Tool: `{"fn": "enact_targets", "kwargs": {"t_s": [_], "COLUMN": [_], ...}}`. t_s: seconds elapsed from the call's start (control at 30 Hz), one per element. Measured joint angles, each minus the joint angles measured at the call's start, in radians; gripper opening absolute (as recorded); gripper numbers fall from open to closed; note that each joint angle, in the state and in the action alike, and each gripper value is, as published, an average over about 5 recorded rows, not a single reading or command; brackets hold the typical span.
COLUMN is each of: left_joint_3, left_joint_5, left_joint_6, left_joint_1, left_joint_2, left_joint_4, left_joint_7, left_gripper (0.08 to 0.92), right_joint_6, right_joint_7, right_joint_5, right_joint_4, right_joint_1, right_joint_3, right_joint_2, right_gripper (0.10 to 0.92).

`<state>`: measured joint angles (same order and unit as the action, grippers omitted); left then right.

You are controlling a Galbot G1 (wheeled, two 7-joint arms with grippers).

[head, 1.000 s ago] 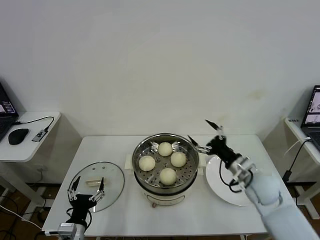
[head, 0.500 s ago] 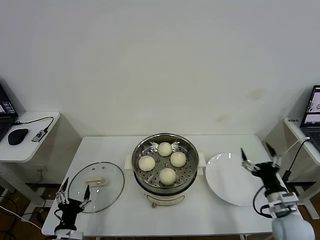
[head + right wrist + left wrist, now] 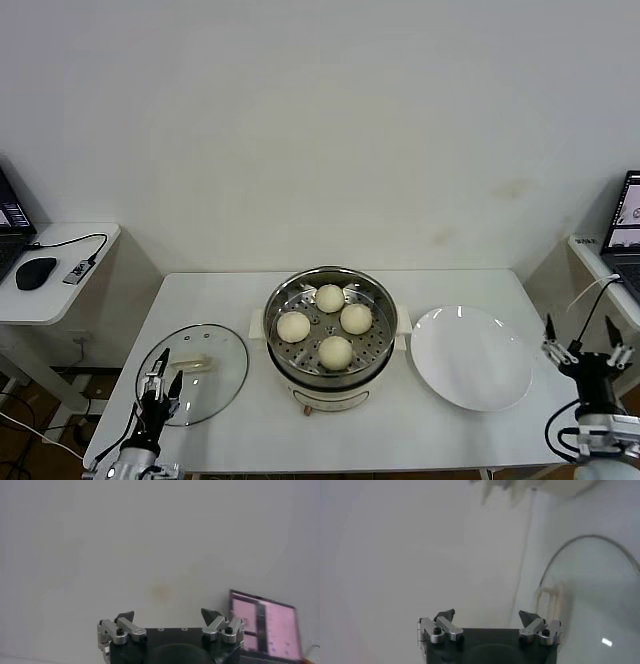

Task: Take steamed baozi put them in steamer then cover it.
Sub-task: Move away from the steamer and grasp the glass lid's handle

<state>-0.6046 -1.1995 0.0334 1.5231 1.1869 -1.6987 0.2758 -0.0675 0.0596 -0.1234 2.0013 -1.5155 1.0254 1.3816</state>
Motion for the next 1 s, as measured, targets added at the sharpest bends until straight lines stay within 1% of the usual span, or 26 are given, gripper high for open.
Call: {"fn": "enact_targets", "kwargs": {"t_s": [0.43,0.83,1.0], "left_joint_3": [0.033,0.041,0.052], "left_joint_5": [-0.108,-0.126,-0.135], "left_joint_6": [-0.006,-0.009,-0.009], "left_joint_1": [-0.139,-0.138,-0.156], "left_joint_2": [-0.024,-0.02,-0.022], "left_joint_4": [0.136,0.146,0.159], "left_joint_7": [-0.048,-0.065,-0.07], "left_gripper": [0.823,0.823,0.823], "right_joint_6": [0.005,0.003,0.003], "right_joint_7": [-0.02,-0.024,-0.025], "right_joint_5": [0.006,0.016,0.021], "right_joint_4": [-0.003,-0.012,-0.012], "right_joint_1": [-0.02,-0.017,-0.019], "right_joint_3": [0.043,0.048,0.043], "right_joint_2": [0.025,0.039,0.041], "right_gripper": [0.823,0.823,0.823]}}
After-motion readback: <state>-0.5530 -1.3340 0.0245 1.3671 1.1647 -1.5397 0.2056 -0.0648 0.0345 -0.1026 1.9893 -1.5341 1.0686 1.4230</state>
